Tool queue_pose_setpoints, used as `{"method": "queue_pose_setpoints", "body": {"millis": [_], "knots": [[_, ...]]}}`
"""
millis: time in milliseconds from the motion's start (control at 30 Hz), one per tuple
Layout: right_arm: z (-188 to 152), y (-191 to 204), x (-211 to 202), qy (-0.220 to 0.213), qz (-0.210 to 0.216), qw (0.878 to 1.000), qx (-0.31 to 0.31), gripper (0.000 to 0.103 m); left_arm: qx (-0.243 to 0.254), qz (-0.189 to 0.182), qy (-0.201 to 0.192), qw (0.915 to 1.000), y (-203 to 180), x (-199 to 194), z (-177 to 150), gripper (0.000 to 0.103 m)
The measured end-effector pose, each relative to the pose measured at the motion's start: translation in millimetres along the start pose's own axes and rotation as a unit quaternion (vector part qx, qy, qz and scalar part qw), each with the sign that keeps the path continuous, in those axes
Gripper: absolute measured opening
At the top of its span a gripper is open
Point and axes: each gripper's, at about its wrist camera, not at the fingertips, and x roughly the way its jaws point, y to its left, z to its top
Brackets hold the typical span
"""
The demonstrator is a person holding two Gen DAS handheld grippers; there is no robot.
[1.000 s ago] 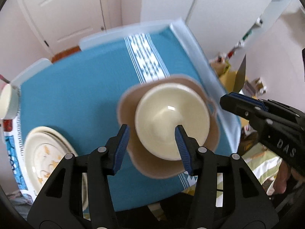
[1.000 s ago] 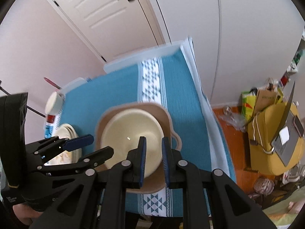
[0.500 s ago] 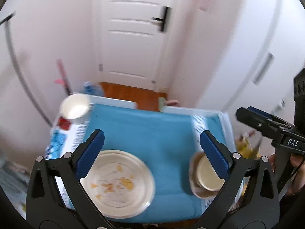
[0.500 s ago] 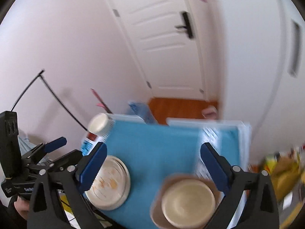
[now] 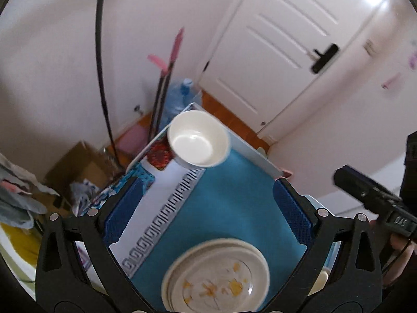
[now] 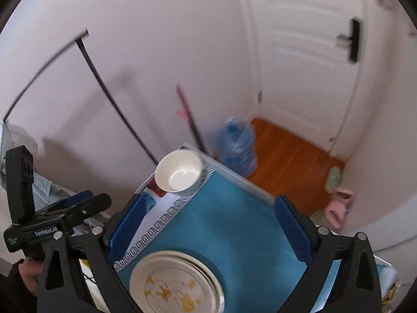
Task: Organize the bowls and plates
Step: 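Grasp the rim of the white bowl with both tools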
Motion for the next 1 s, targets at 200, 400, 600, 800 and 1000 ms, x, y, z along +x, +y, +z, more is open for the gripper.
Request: {"method": "queue_pose_setpoints", "body": {"millis": [200,400,600,800,1000], "knots": [[22.9,5.0,112.0,0.081,0.023,0.996,0.005,0.077,-0.022,0.003,0.051,0.9984,32.8,77.1,21.7,0.069],[24.1,3.9,193.8,0.131,0.043,0.990,0.021,0.053,-0.013,0.010,0.083,0.9964,50.5,142.4,30.4,0.049],[22.0,-1.6,224.3,0.144,0.048,0.988,0.030,0.033,0.000,0.003,0.094,0.9956,53.6,167.1,31.8,0.028],[22.1,-8.2,228.1,0.143,0.045,0.988,0.039,0.016,0.025,0.018,0.086,0.9958,44.3,169.4,35.0,0.024],[19.6,-9.0,218.2,0.131,0.040,0.989,0.050,0.016,0.044,0.020,0.082,0.9954,34.4,162.4,35.4,0.024]]}}
